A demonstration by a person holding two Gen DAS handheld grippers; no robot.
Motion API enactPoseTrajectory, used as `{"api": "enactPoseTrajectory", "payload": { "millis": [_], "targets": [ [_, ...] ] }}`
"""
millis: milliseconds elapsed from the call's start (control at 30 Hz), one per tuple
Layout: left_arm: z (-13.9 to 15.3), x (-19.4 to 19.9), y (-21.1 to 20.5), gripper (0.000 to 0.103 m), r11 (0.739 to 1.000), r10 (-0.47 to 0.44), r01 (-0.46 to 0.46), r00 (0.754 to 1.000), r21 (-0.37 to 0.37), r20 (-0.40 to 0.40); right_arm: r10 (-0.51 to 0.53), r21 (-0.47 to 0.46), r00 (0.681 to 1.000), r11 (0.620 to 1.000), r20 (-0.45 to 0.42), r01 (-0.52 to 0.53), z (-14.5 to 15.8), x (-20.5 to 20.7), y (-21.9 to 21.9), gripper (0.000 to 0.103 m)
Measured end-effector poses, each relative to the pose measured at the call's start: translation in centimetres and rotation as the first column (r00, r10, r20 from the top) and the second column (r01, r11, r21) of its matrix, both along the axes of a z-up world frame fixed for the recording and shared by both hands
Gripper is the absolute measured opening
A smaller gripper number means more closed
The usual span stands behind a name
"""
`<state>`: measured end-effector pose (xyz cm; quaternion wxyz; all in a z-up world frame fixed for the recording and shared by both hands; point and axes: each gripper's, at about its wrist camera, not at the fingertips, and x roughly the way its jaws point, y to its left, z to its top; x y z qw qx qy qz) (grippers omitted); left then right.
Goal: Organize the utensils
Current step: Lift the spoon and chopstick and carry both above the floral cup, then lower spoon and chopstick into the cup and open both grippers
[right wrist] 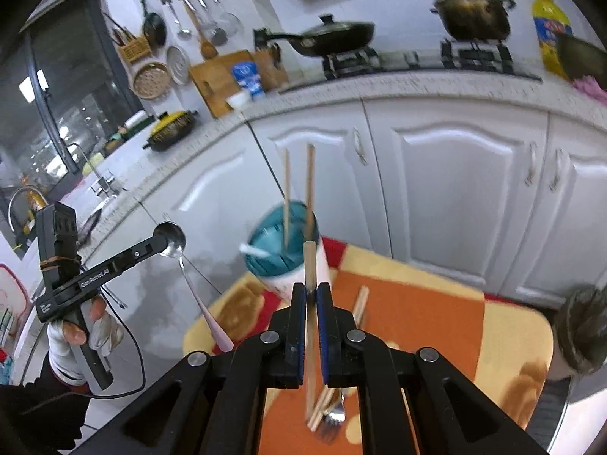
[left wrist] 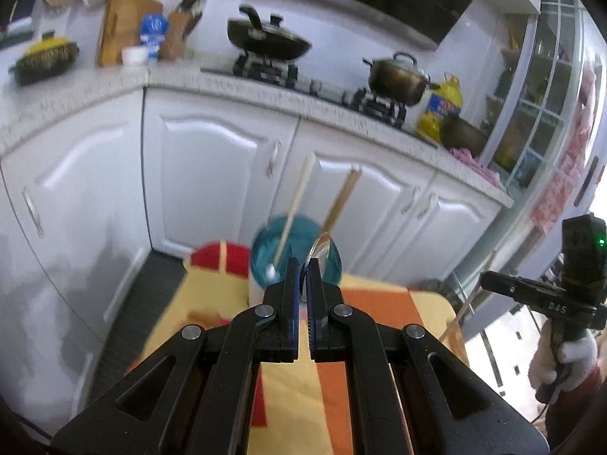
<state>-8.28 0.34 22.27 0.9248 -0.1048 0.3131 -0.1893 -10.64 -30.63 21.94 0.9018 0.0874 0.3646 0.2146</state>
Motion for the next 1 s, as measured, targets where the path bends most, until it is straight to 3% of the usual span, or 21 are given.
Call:
{"api": "enactPoseTrajectory", "payload": {
  "millis": [267, 533, 667, 1000],
  "targets": [
    [3.5, 3.6, 1.4, 0.002, 0.992, 0.121, -0.124, 0.986, 0.015, 0.113, 0.041, 0.001, 0.993, 0.999, 0.113, -0.041, 6.2, 3.3, 2.5, 0.005],
    [3.3, 8.1, 0.5, 0.002, 0.975, 0.173, -0.191, 0.973, 0.116, 0.154, 0.055, -0.041, 0.983, 0.998, 0.176, -0.048, 10.1, 7.9, 4.8, 0.005],
    [2.1, 9.6, -1.1, 0.002, 0.965, 0.169, -0.2, 0.969, 0.172, 0.179, 0.036, -0.083, 0.983, 0.996, 0.18, -0.022, 9.3, 10.4, 6.2, 0.005],
    [-2.8, 12.7, -4.2, 0.002, 0.929, 0.147, -0.196, 0.974, 0.315, 0.172, 0.002, -0.081, 0.999, 0.997, 0.033, 0.001, 1.9, 15.2, 6.3, 0.005]
  ]
}}
